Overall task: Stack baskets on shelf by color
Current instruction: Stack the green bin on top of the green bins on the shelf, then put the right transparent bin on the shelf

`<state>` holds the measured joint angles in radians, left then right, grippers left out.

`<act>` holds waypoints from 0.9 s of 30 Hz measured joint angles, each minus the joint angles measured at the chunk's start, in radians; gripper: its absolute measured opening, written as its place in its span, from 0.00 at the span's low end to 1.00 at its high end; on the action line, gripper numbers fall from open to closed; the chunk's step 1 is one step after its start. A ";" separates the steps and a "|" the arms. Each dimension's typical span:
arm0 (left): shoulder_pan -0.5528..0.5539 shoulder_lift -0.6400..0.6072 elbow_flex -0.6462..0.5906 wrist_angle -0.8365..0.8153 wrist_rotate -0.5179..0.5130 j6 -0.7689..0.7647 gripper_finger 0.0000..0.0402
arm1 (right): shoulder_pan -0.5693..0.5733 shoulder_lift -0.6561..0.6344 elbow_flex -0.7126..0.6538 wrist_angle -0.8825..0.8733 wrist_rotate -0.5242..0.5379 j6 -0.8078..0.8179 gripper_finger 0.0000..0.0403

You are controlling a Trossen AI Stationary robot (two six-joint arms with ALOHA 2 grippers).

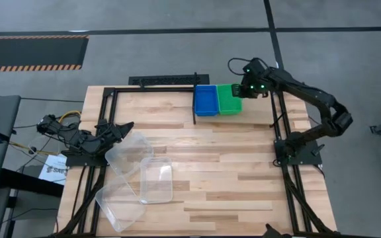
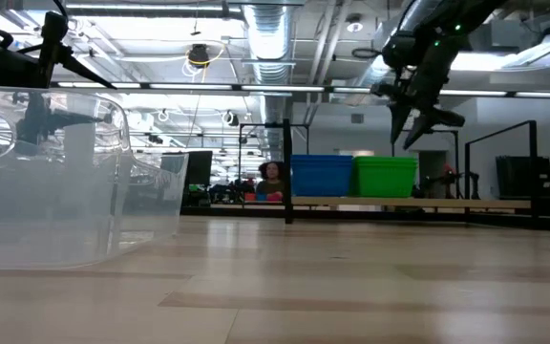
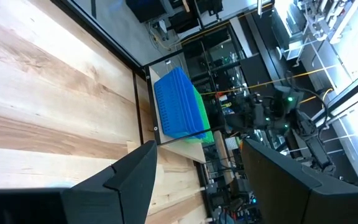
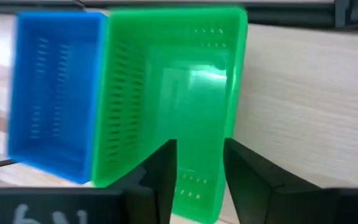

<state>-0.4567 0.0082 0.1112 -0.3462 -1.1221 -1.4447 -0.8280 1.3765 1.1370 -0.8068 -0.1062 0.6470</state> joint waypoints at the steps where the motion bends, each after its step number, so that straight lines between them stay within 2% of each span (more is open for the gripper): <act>1: 0.000 0.000 0.000 0.000 0.000 -0.003 0.56 | 0.001 -0.016 0.000 0.002 -0.001 0.000 0.40; 4: 0.000 0.000 -0.001 0.007 0.017 -0.016 0.56 | 0.009 -0.072 0.000 0.026 -0.019 -0.025 0.43; 10: 0.000 0.001 -0.006 0.118 0.212 0.139 0.56 | 0.102 -0.184 0.001 0.089 -0.055 -0.053 0.44; 15: 0.000 0.062 0.016 0.239 0.280 0.213 0.56 | 0.182 -0.220 0.001 0.119 -0.054 -0.054 0.43; 20: 0.000 0.251 0.157 0.221 0.290 0.304 0.56 | 0.255 -0.203 0.001 0.134 -0.054 -0.068 0.42; 23: 0.001 0.413 0.272 0.135 0.342 0.313 0.56 | 0.300 -0.177 0.001 0.156 -0.052 -0.080 0.43; 27: 0.001 0.631 0.444 -0.135 0.460 0.146 0.56 | 0.394 -0.120 0.001 0.196 -0.052 -0.121 0.44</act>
<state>-0.4561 0.6391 0.5552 -0.4808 -0.6625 -1.2989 -0.4338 1.2562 1.1378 -0.6105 -0.1585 0.5262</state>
